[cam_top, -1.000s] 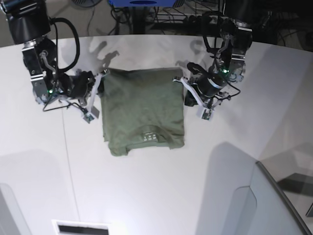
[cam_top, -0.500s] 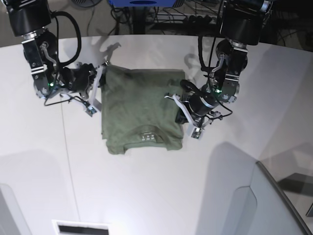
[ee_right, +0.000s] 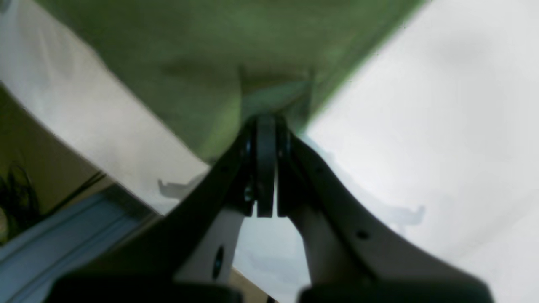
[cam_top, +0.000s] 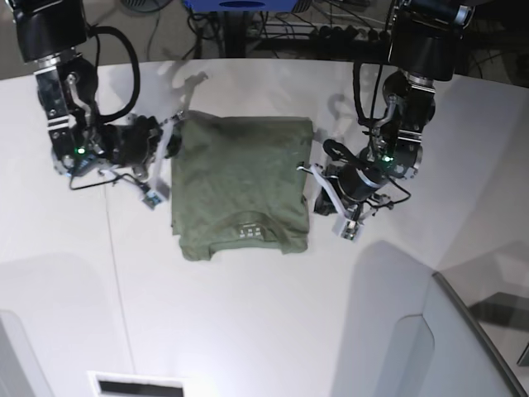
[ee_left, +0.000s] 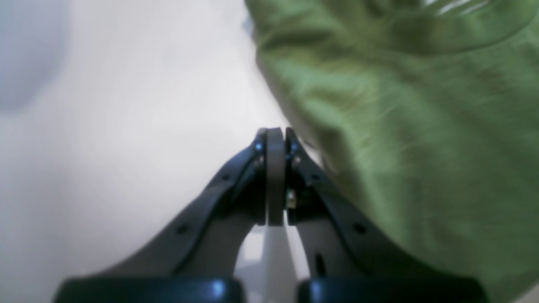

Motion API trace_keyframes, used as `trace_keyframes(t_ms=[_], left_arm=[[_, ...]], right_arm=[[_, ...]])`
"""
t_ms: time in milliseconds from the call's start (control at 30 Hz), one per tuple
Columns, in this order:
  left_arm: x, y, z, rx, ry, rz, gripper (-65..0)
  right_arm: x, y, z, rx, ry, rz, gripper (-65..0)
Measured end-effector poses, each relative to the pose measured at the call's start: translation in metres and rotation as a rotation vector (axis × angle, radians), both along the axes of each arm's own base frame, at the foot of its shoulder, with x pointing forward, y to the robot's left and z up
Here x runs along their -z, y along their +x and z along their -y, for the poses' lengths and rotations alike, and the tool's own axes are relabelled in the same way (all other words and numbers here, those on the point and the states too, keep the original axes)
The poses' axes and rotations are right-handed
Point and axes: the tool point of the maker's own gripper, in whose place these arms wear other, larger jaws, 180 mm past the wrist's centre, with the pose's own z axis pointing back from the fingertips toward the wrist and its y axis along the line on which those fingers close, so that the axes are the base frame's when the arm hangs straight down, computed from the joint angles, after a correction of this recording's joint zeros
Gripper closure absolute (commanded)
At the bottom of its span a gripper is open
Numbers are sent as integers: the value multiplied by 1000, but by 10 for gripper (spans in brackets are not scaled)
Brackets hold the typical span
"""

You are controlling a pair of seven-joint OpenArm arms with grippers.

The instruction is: Layout the t-shirt on the table in an organized manner, then fold the t-shirt properly

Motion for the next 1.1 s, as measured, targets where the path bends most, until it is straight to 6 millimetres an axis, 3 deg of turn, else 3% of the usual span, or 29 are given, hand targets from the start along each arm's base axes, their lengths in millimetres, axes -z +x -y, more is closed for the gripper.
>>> trace_keyframes(t_ms=[133,267,400,500,633,767,867,967,1033,1100], left_arm=[[-10,-15,-16,-16,21,34,0],[4,-63,-44,-92,31,-35,0],[-16,-89,-97,-244,64,4,0],[-26,-109,-113,-272,92,15,0],[-33,-134,-112,-266,98,1,0],[-41,-143,-106,-264,95,10,0],[-40,-155,-93,-257,65,-6,0],[-42,-170,-87,-235,69,-26,0],[-44,-185,-88,-240,87,-43,0],[-43,-203,-85,-234,86,-71,0]], right_arm=[[-3,11,34,81,-44,18,0],[-4,11,24,75,-15,21,0],[-4,12,22,76,-12,20,0],[-2,11,24,81,-14,15,0],[15,-2,18,96,2,-51,0],[16,-4,12,103,24,-39,0],[-4,-2,18,81,7,34,0],[-27,-7,43,91,-76,78,0],[-36,-17,58,107,-139,81,0],[-50,-34,55,80,-136,99,0]])
